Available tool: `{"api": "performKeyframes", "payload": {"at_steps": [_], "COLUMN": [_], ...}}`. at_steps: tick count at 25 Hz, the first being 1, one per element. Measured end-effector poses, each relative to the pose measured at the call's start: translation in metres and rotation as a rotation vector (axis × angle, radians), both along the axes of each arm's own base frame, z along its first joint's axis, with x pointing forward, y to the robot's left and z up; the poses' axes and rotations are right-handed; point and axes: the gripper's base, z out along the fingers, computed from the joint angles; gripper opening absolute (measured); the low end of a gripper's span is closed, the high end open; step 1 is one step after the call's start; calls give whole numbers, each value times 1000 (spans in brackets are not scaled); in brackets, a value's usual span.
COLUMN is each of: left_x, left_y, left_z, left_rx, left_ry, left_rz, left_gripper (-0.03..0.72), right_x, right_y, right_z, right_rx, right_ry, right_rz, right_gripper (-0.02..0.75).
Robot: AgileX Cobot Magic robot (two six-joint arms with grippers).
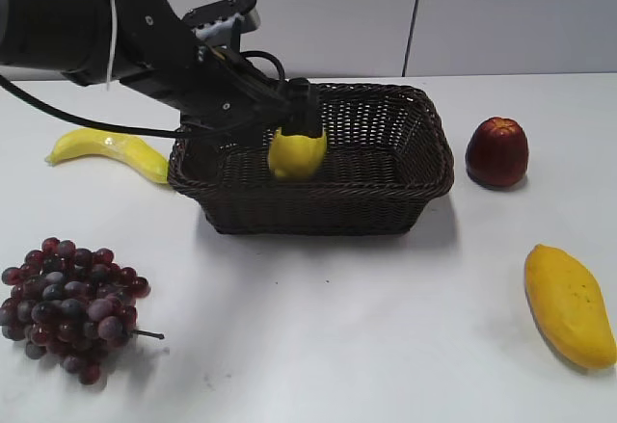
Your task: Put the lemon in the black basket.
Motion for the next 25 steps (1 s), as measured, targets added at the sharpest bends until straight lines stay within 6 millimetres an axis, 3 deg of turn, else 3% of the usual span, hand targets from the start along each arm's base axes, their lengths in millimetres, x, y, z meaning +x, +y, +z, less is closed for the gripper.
{"api": "performKeyframes", "payload": {"at_steps": [6,13,20,25], "left_x": [-6,-36,-75,-71], "left_y": [3,19,65,117], "left_z": [12,84,137,141], "left_rx": [39,145,293,406], "left_ry": [-11,-18,6,79], "left_rz": [-56,-228,-272,-138], "left_gripper": [663,609,588,578], "right_x": [0,0,0,0], "right_y": [0,0,0,0], "right_z": [0,0,0,0], "right_rx": [0,0,0,0], "right_ry": [0,0,0,0], "right_rz": [0,0,0,0], "right_gripper": [590,590,590,590]}}
